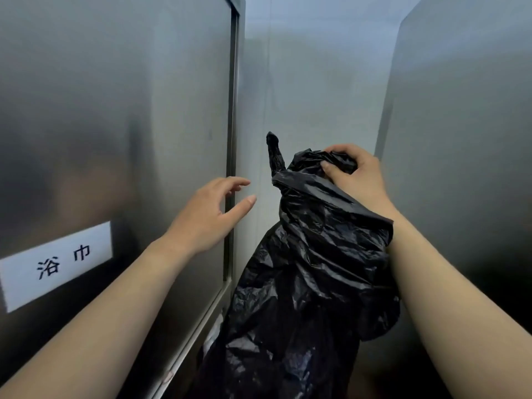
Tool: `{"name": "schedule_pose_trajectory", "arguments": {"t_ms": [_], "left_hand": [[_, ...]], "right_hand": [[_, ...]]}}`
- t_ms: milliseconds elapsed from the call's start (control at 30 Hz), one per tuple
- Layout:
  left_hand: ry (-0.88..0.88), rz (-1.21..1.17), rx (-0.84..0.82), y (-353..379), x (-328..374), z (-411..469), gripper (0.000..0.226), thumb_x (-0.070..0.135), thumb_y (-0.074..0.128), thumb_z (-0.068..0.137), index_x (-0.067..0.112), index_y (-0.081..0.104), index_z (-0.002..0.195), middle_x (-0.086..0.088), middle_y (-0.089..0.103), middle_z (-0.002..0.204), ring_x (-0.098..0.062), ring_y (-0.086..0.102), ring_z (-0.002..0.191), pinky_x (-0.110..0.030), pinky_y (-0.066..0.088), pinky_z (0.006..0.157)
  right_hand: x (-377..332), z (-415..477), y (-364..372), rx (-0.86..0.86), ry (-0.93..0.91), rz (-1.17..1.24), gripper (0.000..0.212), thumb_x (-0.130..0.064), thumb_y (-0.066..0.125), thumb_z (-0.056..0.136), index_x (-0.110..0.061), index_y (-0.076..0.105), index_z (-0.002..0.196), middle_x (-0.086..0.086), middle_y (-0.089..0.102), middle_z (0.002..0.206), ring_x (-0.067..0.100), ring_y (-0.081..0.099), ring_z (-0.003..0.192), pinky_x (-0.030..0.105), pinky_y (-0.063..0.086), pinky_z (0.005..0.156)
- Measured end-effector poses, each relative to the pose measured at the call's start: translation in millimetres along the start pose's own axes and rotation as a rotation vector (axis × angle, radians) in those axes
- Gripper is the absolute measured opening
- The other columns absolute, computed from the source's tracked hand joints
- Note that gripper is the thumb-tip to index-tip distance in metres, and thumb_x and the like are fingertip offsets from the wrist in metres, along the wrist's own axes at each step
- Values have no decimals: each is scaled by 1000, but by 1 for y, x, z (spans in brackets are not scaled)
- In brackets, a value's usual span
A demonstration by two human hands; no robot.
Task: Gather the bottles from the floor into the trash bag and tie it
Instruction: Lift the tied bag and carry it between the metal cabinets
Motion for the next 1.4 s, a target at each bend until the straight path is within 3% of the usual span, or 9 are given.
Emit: {"name": "schedule_pose_trajectory", "arguments": {"t_ms": [167, 300, 433, 533, 767, 967, 1133, 1267, 1400], "left_hand": [[8, -60, -47, 20, -2, 18, 49, 72, 38, 77, 47, 50, 118, 26, 56, 112, 10, 50, 105, -10, 35, 78], [-24, -192, -85, 45, -12, 0, 43, 70, 47, 75, 49, 55, 112, 30, 59, 106, 8, 55, 103, -19, 44, 84], [-73, -285, -162, 72, -23, -11, 25, 48, 66, 79, 45, 61, 104, 19, 67, 100, 3, 62, 92, -26, 50, 85], [-66, -384, -199, 81, -22, -10, 23, 30, 72, 79, 44, 65, 97, 11, 70, 92, -6, 65, 77, -21, 52, 74], [-114, -558, -62, 72, -36, 8, 22, 11, 74, 77, 32, 73, 85, 2, 74, 85, -12, 66, 66, -13, 50, 67], [-137, -621, -3, 77, -47, 42, 23, 4, 72, 77, 26, 72, 83, -6, 72, 83, -8, 64, 65, -11, 50, 67], [-194, -682, 30, 94, -57, 94, 21, 2, 71, 78, 23, 71, 77, 8, 70, 68, 0, 62, 59, -9, 47, 55], [-199, -695, 60, 109, -61, 128, 16, 9, 72, 79, 25, 71, 80, 0, 70, 78, 0, 61, 62, -10, 49, 63], [-209, -676, 59, 121, -76, 133, 16, 12, 73, 79, 27, 72, 77, 8, 70, 71, 5, 59, 55, -7, 42, 51]], "right_hand": [[17, 23, -1, 38, -33, 25, 24, -8, 66, 83, -31, 61, 83, -21, 62, 84, -8, 57, 80, 4, 43, 75], [24, 30, 0, 43, -55, 23, 28, -8, 66, 83, -35, 60, 81, -21, 62, 84, -4, 59, 81, 9, 44, 78], [29, 33, -1, 57, -45, 26, 21, -8, 66, 83, -28, 62, 85, -18, 63, 84, 2, 60, 83, 13, 45, 81], [30, 35, -4, 71, -38, 39, 19, -7, 65, 83, -25, 63, 87, -19, 63, 84, 1, 59, 83, 12, 45, 81], [44, 42, -21, 129, -10, 11, 15, -6, 63, 85, -20, 63, 91, -11, 63, 89, 4, 58, 86, 5, 42, 78], [70, 57, -25, 181, 45, -69, 16, -8, 62, 85, -23, 62, 90, -7, 63, 92, 8, 58, 91, 15, 41, 81], [91, 80, -30, 228, 53, -155, 17, -12, 61, 85, -29, 60, 89, -12, 62, 91, 6, 56, 91, 10, 36, 76], [101, 99, -39, 295, 26, -204, 15, -13, 61, 85, -26, 64, 93, -12, 62, 92, 5, 55, 91, -1, 33, 71], [115, 98, -34, 291, 7, -228, 16, -14, 61, 85, -24, 66, 97, -10, 63, 96, 5, 56, 90, -1, 34, 74]]}}
Point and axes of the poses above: each hand's wrist, its own z-axis towards the middle knuckle, its own y-axis out of the palm, x = y × z, the point moved 6 cm from there along z, towards the middle knuckle
